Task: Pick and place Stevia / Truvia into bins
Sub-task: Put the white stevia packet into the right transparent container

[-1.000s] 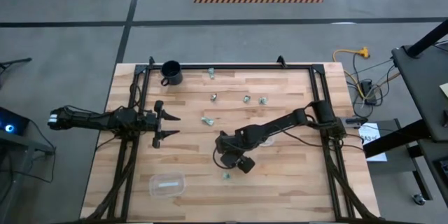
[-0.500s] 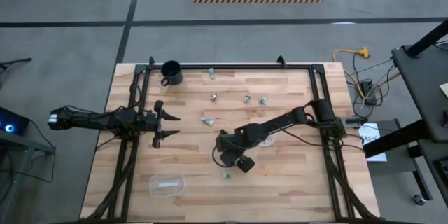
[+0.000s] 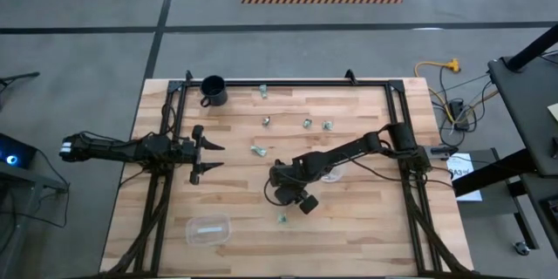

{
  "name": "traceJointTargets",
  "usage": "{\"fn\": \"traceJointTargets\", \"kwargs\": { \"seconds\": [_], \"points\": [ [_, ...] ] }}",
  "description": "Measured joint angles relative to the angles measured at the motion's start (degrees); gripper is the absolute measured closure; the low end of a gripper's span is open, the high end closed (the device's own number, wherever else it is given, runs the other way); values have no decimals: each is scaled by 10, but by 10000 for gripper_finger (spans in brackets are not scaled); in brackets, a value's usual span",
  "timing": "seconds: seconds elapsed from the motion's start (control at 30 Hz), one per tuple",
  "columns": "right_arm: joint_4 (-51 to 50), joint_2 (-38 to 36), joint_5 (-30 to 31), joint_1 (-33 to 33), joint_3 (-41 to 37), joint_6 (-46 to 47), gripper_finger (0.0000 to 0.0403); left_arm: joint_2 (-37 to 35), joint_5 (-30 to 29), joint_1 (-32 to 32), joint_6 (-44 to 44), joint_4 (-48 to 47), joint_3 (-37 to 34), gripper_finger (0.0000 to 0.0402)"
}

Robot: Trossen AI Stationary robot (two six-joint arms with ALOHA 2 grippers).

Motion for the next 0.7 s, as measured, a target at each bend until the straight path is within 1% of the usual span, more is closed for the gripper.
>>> {"fn": "traceJointTargets", "kwargs": {
  "seconds": [0.07, 0.1, 0.13, 0.23, 0.43, 0.57, 0.7],
  "points": [
    [-10, 0, 0, 0, 0, -14, 354, 0, 0, 0, 0, 0, 0, 189],
    [-14, 0, 0, 0, 0, -26, 374, 0, 0, 0, 0, 0, 0, 189],
    [-17, 0, 0, 0, 0, -33, 382, 0, 0, 0, 0, 0, 0, 189],
    [-19, -1, 0, 0, 0, -42, 393, 0, 0, 0, 0, 0, 0, 189],
    [-20, -5, 8, 0, -1, -27, 394, 0, 0, 0, 0, 0, 0, 189],
    [-33, -22, 73, 8, -3, -7, 395, 0, 0, 0, 0, 0, 0, 189],
    [-62, -49, 172, 11, -5, 18, 395, 0, 0, 0, 0, 0, 0, 189]
  ]
}}
